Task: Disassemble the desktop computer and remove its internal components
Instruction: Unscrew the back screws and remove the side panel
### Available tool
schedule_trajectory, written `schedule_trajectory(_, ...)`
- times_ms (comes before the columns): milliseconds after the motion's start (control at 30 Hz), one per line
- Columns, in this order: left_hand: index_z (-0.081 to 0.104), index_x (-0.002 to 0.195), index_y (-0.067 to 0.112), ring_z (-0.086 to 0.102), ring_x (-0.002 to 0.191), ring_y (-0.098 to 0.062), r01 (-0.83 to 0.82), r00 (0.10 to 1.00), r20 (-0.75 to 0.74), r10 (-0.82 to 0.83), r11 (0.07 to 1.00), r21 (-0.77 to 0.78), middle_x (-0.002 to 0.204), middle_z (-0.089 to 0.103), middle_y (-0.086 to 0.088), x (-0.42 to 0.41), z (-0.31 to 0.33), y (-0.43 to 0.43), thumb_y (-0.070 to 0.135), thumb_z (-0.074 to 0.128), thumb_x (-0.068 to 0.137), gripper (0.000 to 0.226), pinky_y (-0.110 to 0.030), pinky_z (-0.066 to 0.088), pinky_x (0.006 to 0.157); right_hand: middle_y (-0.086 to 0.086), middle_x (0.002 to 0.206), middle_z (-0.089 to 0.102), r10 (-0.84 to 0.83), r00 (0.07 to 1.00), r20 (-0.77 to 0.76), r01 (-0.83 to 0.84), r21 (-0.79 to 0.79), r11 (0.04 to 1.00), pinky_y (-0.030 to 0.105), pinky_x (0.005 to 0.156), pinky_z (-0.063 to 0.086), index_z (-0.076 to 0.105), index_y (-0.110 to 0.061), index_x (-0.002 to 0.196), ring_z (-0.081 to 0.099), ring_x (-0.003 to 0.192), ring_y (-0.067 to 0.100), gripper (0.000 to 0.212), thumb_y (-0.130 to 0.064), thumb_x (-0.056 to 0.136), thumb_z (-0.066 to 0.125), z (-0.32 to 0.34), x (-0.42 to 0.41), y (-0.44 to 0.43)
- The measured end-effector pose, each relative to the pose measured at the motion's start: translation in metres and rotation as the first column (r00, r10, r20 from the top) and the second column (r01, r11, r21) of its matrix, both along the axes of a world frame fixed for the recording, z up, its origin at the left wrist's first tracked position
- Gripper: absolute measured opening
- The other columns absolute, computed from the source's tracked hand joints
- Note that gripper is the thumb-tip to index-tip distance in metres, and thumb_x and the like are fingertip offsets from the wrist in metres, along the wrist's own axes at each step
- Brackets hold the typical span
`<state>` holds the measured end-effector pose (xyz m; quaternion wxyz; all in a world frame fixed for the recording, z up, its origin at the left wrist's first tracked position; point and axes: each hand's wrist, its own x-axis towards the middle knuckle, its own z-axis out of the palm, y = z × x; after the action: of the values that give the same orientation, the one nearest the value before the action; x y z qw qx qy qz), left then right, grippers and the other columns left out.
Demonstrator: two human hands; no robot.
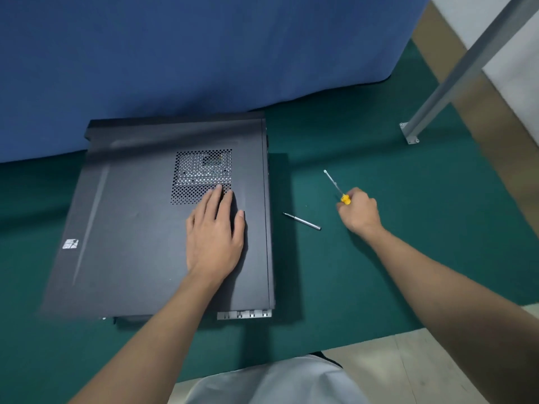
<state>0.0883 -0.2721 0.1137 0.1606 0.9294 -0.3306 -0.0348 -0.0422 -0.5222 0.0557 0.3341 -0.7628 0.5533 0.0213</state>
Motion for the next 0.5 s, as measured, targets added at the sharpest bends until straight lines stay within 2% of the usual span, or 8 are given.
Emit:
schedule_trajectory(133,0.04,0.146,0.014,0.022,0.146,-0.017,0.093,0.996,0.0,-0.093,0.996,-0.01,0.156,0.031,-0.002,-0.015,0.001,0.028,0.035,0.037,0.102,0.049,-0.038,0.019,0.116,0.012,0.093,0.064,-0.051,0.982,0.184,0.038,0.071,0.997,0.031,0.069,0.042,0.055,-0.012,0.095,0.056,0.094,0.032,0.014,-0.024,0.088,0.056,0.026,-0.013,0.059)
schedule_trajectory(300,0.037,0.147,0.015,0.018,0.147,-0.016,0.205,0.978,-0.042,-0.206,0.978,-0.025,0.158,0.028,-0.001,-0.029,0.001,0.072,0.036,0.036,0.103,0.049,-0.035,0.013,0.118,0.01,0.094,0.065,-0.053,0.959,0.277,0.039,0.054,0.998,0.036,0.077,0.045,0.058,-0.01,0.1,0.056,0.095,0.032,0.021,-0.029,0.094,0.052,0.06,-0.021,0.147)
schedule_trajectory(400,0.048,0.141,0.013,0.028,0.143,-0.018,0.239,0.965,-0.087,-0.247,0.966,-0.096,0.153,0.038,-0.003,-0.037,0.005,0.096,0.029,0.047,0.1,0.043,-0.036,0.021,0.115,0.009,0.089,0.065,-0.078,0.939,0.336,0.063,0.056,0.996,0.04,0.078,0.049,0.058,-0.01,0.098,0.058,0.09,0.032,0.021,-0.031,0.095,0.053,0.075,-0.03,0.194)
schedule_trajectory(500,0.064,0.123,0.009,0.045,0.131,-0.023,0.25,0.961,-0.082,-0.265,0.955,-0.16,0.138,0.055,-0.005,-0.047,0.01,0.117,0.018,0.059,0.094,0.03,-0.038,0.035,0.105,0.004,0.076,0.066,-0.12,0.905,0.407,0.079,0.115,0.99,0.045,0.073,0.051,0.06,-0.013,0.09,0.058,0.073,0.028,0.02,-0.03,0.096,0.05,0.084,-0.042,0.234)
